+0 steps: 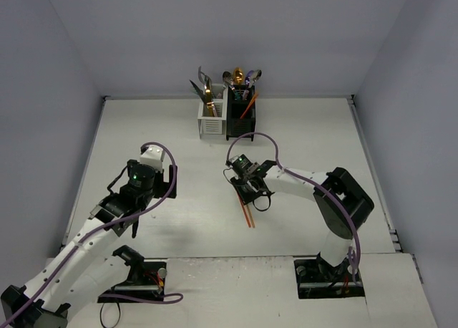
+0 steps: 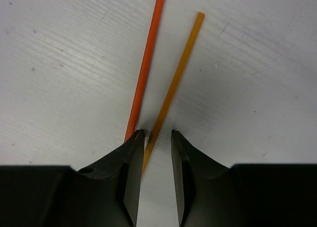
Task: Sort the eating utensils into containers
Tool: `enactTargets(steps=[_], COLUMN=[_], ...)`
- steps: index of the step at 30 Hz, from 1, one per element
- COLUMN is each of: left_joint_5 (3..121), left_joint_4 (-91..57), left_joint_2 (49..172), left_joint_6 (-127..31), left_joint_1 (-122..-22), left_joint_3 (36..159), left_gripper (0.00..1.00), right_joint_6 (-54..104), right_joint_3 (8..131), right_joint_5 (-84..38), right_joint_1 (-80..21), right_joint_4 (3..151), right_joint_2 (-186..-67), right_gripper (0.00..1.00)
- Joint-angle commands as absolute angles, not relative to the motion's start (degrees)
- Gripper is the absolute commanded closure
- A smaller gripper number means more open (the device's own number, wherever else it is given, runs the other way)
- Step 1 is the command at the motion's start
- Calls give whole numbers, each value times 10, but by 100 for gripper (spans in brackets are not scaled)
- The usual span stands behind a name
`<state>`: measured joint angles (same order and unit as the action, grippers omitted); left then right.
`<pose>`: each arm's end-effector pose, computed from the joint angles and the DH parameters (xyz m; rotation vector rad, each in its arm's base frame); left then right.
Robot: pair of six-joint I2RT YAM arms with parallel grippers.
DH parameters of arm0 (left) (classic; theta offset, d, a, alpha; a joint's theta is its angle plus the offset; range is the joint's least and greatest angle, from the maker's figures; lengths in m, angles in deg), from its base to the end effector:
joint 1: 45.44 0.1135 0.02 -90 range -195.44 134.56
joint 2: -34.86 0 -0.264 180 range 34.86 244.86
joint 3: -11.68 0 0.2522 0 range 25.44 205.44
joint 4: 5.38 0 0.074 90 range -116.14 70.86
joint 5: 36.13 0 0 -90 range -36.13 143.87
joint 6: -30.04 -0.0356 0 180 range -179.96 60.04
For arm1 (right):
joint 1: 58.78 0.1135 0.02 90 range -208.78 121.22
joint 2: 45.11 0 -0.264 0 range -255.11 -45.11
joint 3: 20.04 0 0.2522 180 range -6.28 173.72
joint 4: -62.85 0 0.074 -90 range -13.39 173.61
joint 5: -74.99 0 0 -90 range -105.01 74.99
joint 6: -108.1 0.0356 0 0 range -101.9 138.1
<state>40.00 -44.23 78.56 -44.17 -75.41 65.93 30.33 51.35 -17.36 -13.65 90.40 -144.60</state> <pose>0.1538 -0.0789 0.2906 0.1054 2.0554 -0.2467 0.2444 0.2475 0.1646 -0.7524 2.4901 0.4327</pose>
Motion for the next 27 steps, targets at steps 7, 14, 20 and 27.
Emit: enactTargets(steps=[7, 14, 20, 27], left_joint_5=[387, 381, 381, 379], left_joint_4=[-414, -415, -415, -413], left_joint_2=[792, 791, 791, 791], left_joint_6=[-450, -450, -451, -452], left_joint_1=[-752, -751, -751, -751], left_joint_3=[670, 670, 670, 671], left_gripper=[13, 13, 13, 13], right_joint_6=[323, 317, 297, 284], right_joint_3=[506, 519, 584, 779], right_joint_5=[-152, -152, -115, -41], right_joint_1=[-133, -156, -189, -223], right_joint_4=[916, 926, 950, 941], right_joint_2=[-1472, -1480, -1445, -1398], right_gripper=[84, 100, 100, 100])
